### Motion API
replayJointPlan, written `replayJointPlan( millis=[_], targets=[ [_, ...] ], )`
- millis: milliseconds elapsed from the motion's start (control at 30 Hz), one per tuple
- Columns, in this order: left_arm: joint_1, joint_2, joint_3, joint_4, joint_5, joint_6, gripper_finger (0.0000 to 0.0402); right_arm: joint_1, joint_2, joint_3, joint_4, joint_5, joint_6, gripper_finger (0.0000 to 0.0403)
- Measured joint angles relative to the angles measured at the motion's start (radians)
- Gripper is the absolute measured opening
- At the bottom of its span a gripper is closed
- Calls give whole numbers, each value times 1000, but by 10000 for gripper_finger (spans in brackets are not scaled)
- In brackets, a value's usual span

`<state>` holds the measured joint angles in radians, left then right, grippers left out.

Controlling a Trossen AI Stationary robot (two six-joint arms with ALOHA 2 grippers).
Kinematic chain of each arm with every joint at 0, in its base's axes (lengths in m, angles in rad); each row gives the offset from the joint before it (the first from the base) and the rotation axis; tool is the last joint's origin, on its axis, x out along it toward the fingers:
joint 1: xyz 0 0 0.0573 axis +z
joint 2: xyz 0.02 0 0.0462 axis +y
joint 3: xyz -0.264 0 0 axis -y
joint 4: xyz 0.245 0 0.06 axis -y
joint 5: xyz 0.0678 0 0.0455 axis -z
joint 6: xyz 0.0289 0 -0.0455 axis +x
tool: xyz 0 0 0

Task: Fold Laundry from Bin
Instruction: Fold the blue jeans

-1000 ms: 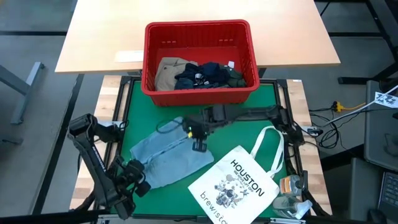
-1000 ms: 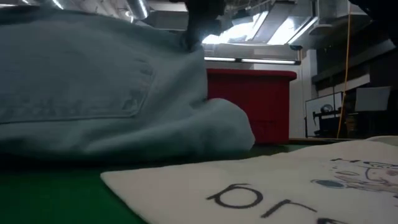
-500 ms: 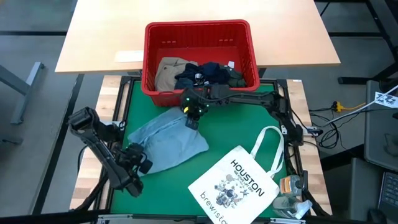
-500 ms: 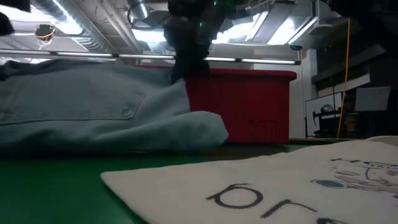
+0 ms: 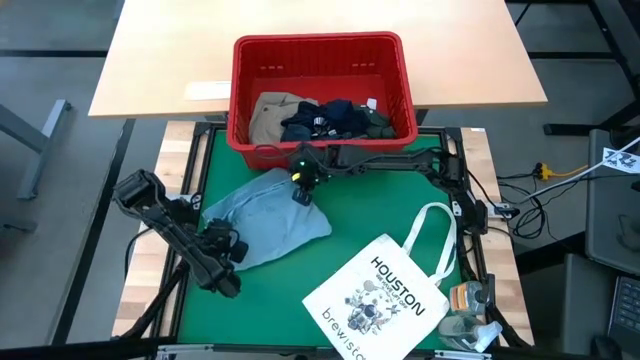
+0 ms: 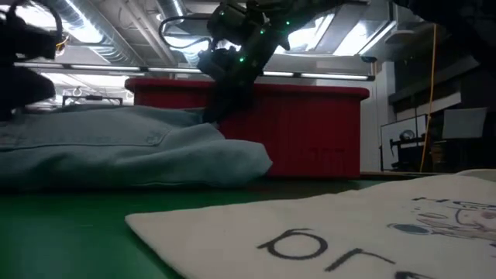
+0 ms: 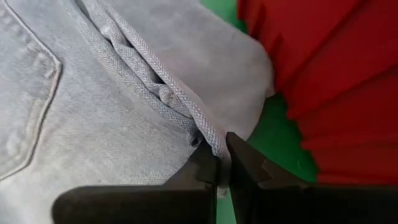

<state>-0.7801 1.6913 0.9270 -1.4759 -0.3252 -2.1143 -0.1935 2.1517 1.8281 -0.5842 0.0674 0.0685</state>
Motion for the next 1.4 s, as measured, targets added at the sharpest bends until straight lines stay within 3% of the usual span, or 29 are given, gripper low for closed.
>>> replayJointPlan(
  millis=[467, 867, 1167, 1267, 1400],
  targets=[
    [80, 0, -80, 25, -6, 3, 53, 5, 0, -112, 195, 204, -22, 19],
    [114, 1, -88, 24, 9, 36, 79, 4, 39, -148, 263, 205, -28, 19],
    [146, 1, -89, 18, 21, 39, 135, 3, 41, -148, 270, 194, -30, 20],
    [157, 1, -89, 18, 19, 42, 152, 3, 41, -147, 270, 195, -48, 37],
    [172, 1, -89, 18, 13, 51, 172, 3, 41, -147, 272, 214, -51, 89]
  ],
)
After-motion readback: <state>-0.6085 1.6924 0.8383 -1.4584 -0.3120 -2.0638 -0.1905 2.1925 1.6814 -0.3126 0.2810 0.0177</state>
